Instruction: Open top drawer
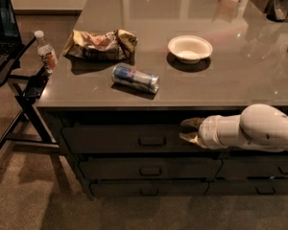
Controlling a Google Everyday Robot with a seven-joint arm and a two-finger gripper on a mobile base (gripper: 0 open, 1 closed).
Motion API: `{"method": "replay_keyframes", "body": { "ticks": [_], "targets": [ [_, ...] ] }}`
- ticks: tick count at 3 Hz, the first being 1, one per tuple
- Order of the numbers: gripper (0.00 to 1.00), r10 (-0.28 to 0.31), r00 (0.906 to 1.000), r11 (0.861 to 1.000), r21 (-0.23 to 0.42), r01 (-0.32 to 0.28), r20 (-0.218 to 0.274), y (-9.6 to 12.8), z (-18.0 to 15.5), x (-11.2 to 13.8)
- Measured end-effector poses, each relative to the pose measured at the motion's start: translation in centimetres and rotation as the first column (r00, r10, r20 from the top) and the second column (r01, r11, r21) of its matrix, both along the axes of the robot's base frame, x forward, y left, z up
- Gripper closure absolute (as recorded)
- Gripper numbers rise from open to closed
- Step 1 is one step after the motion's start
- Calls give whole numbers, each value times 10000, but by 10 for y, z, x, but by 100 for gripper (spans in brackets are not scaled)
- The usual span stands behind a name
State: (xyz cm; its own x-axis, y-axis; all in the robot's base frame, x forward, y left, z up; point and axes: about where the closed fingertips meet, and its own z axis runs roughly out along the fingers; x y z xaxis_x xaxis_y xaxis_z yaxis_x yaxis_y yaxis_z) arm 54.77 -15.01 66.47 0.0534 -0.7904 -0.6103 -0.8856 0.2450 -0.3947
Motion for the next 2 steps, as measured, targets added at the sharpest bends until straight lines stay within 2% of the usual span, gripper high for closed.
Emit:
{"method": "replay_keyframes", "body": {
  "ticks": [2],
  "targets": [
    [35, 2, 10000, 10000, 0, -2, 0, 0, 0, 0]
  ]
}}
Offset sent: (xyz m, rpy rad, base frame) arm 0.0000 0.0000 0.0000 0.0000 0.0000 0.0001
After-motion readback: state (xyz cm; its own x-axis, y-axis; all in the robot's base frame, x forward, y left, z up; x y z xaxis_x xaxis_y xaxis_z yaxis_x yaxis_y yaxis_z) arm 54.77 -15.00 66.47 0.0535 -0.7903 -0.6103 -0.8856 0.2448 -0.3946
